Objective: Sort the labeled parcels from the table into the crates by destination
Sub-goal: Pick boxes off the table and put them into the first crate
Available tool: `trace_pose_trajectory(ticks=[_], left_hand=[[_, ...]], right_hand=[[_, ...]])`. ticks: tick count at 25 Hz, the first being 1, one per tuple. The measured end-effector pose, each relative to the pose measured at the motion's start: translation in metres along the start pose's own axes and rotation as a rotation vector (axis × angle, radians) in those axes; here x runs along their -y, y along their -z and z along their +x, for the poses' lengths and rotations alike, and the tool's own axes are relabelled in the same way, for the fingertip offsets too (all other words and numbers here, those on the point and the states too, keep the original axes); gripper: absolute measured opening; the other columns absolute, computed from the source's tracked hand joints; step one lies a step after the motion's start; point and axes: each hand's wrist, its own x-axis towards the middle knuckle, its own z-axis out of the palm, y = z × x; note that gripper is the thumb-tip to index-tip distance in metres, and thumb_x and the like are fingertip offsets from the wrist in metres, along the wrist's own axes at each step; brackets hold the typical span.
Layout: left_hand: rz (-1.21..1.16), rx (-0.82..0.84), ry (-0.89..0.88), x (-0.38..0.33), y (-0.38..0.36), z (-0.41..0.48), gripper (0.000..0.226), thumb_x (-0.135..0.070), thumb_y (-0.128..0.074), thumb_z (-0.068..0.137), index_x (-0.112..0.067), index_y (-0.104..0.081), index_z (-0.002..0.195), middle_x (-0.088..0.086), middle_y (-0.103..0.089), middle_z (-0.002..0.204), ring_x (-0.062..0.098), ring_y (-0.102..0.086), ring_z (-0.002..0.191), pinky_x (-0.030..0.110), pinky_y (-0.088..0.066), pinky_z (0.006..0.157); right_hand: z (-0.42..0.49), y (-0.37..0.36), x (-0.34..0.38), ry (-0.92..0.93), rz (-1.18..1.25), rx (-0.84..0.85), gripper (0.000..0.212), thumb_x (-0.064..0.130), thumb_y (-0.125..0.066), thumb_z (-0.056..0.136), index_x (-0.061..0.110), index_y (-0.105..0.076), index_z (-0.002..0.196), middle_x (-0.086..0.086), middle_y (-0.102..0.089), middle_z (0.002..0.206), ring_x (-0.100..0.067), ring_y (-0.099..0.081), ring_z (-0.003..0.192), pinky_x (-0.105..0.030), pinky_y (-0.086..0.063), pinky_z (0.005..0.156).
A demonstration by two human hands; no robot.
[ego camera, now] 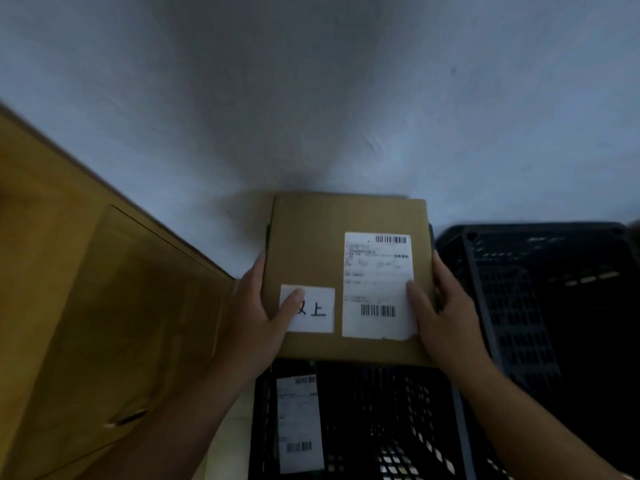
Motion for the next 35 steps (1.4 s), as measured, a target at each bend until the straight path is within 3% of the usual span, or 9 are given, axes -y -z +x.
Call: trace_pose_trajectory(ticks=[5, 9, 13, 20, 22, 25, 28, 31, 35], left_hand=[[0.022, 0.011, 0.001, 0.039, -0.033, 0.019, 0.079, -0.071, -0.062, 0.079, -0.076, -0.007, 0.136, -0.022, -0.039, 0.149, 0.009, -0.051, 0.128, 0.046, -0.054, 0.099], [0.082, 0.023, 0.046, 0.065, -0.047, 0.021, 0.081, -0.065, -0.061, 0.086, -0.072, -0.001, 0.141, -0.021, -0.032, 0.154, 0.008, -0.044, 0.134, 0.045, -0.048, 0.106], [0.353, -0.048, -0.003, 0.086, -0.066, 0.033, 0.084, -0.049, -0.059, 0.094, -0.036, -0.004, 0.157, -0.003, -0.028, 0.158, 0.016, -0.028, 0.142, 0.042, -0.034, 0.116], [0.554, -0.031, -0.037, 0.087, -0.084, 0.037, 0.081, -0.05, -0.046, 0.1, -0.026, 0.004, 0.159, -0.006, -0.005, 0.167, 0.017, -0.012, 0.15, 0.026, -0.018, 0.11], [0.498, -0.075, -0.076, 0.072, -0.081, 0.028, 0.082, -0.046, -0.051, 0.1, -0.026, 0.0, 0.16, -0.006, -0.007, 0.167, 0.016, -0.013, 0.151, 0.032, -0.018, 0.117], [0.313, -0.108, -0.188, 0.029, -0.064, -0.007, 0.074, -0.043, -0.054, 0.099, -0.041, -0.008, 0.157, -0.016, -0.02, 0.163, 0.008, -0.025, 0.148, 0.044, -0.036, 0.117], [0.379, -0.038, -0.276, -0.025, -0.033, -0.065, 0.06, -0.051, -0.047, 0.098, -0.052, -0.02, 0.151, -0.027, -0.03, 0.154, 0.001, -0.033, 0.142, 0.041, -0.044, 0.11], [0.457, -0.018, -0.361, -0.08, -0.002, -0.125, 0.051, -0.044, -0.052, 0.098, -0.046, -0.035, 0.146, -0.024, -0.043, 0.144, -0.002, -0.039, 0.134, 0.039, -0.046, 0.108], [0.417, -0.042, -0.413, -0.138, 0.025, -0.197, 0.051, -0.042, -0.056, 0.097, -0.046, -0.038, 0.144, -0.026, -0.046, 0.139, -0.002, -0.042, 0.13, 0.037, -0.046, 0.107]], right_hand=[[0.028, -0.006, -0.051, -0.012, -0.07, -0.03, 0.067, 0.03, -0.058, 0.101, 0.03, -0.025, 0.16, 0.008, -0.043, 0.157, -0.007, -0.047, 0.137, -0.026, -0.045, 0.106], [0.038, -0.021, -0.079, -0.041, -0.106, -0.005, 0.07, 0.033, -0.057, 0.101, 0.035, -0.02, 0.16, 0.017, -0.04, 0.153, 0.003, -0.043, 0.132, -0.007, -0.039, 0.095], [0.047, -0.038, -0.103, -0.084, -0.111, 0.052, 0.081, 0.03, -0.061, 0.099, 0.041, -0.009, 0.16, 0.016, -0.037, 0.157, 0.001, -0.04, 0.137, -0.023, -0.041, 0.108], [0.05, -0.05, -0.119, 0.066, -0.36, 0.087, 0.077, 0.032, -0.051, 0.103, 0.03, -0.003, 0.163, 0.005, -0.008, 0.169, -0.011, -0.015, 0.154, -0.042, -0.024, 0.125], [0.044, -0.046, -0.104, 0.051, -0.339, 0.086, 0.078, 0.033, -0.054, 0.102, 0.028, -0.005, 0.163, 0.007, -0.003, 0.17, -0.009, -0.01, 0.155, -0.045, -0.023, 0.126], [0.022, -0.019, -0.053, 0.228, -0.141, -0.024, 0.071, 0.027, -0.061, 0.099, 0.025, -0.024, 0.16, 0.011, -0.015, 0.169, -0.003, -0.016, 0.154, -0.03, -0.025, 0.124], [-0.025, 0.022, 0.012, 0.353, -0.142, -0.013, 0.065, 0.022, -0.064, 0.097, 0.025, -0.037, 0.156, 0.014, -0.028, 0.165, -0.003, -0.025, 0.151, -0.028, -0.03, 0.122], [-0.088, 0.072, 0.08, 0.365, -0.243, 0.075, 0.06, 0.025, -0.068, 0.095, 0.025, -0.046, 0.15, 0.017, -0.04, 0.157, 0.003, -0.034, 0.145, -0.038, -0.039, 0.118], [-0.175, 0.134, 0.145, 0.483, -0.345, 0.023, 0.056, 0.041, -0.065, 0.092, 0.027, -0.052, 0.145, 0.017, -0.048, 0.15, 0.003, -0.038, 0.142, -0.034, -0.04, 0.117]])
